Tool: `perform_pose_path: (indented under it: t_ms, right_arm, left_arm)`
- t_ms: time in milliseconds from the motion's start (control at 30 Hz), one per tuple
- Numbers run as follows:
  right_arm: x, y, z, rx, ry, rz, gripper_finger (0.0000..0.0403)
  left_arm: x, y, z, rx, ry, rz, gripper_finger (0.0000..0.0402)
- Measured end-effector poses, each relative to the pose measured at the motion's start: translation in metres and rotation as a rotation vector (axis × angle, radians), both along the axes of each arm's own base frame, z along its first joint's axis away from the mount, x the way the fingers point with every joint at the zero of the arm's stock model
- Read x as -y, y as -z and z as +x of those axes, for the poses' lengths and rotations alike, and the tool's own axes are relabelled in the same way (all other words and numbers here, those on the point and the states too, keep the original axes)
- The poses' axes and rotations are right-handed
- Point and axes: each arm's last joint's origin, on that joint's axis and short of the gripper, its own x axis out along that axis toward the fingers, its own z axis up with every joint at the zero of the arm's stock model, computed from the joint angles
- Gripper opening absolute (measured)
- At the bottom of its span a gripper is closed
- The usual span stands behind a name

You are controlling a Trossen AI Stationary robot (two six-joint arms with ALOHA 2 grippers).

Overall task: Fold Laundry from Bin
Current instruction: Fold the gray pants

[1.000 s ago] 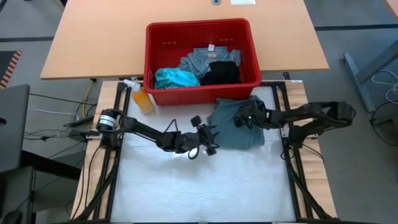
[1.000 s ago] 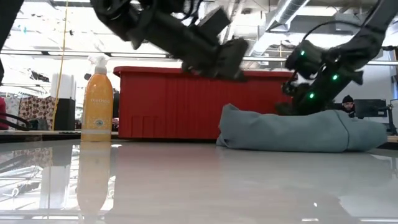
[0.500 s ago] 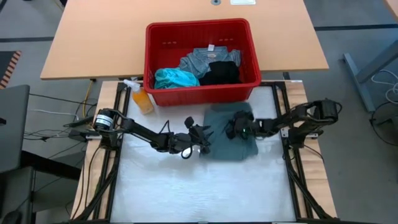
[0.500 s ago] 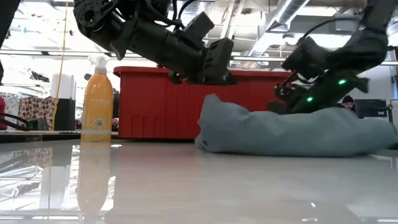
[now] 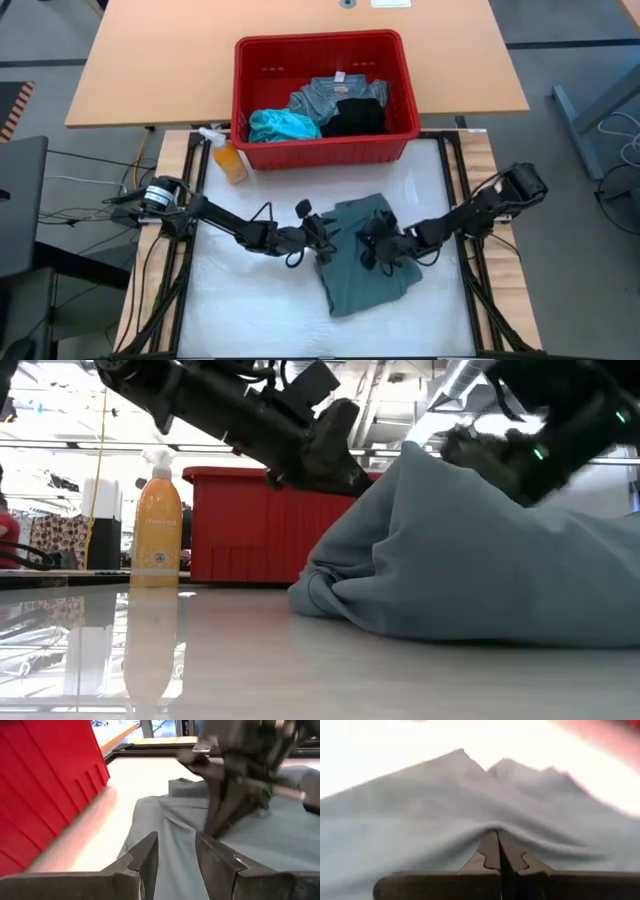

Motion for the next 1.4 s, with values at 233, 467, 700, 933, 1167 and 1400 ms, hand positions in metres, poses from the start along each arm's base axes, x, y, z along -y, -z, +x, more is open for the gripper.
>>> perform_pose_path:
  t_ms: [233, 467, 700, 933, 1167, 1400]
  right_arm:
    - [0.001, -0.069, -0.005, 0.033, -0.068, -0.085, 0.0016]
    - [-0.006, -0.099, -0.053, 0.166, -0.187, -0.045, 0.0015]
    - [-0.031, -0.102, -0.065, 0.186, -0.334, -0.086, 0.0016]
    - [-0.035, -0.094, -0.060, 0.158, -0.325, -0.080, 0.0017]
    - [-0.033, -0.089, -0.055, 0.134, -0.309, -0.089, 0.0017]
    - [-0.033, -0.090, -0.055, 0.135, -0.328, -0.073, 0.0017]
  left_arm:
    - [0.009, -0.013, -0.013, -0.036, -0.050, 0.002, 0.0121]
    - [0.007, -0.018, -0.056, -0.058, 0.142, -0.082, 0.0121]
    - [0.026, 0.011, -0.071, -0.162, 0.586, -0.129, 0.0121]
    - [0.050, 0.034, -0.074, -0.241, 0.702, 0.041, 0.0121]
    - [0.060, 0.040, -0.055, -0.295, 0.753, 0.312, 0.0143]
    - [0.068, 0.041, -0.028, -0.456, 0.778, 0.430, 0.0196]
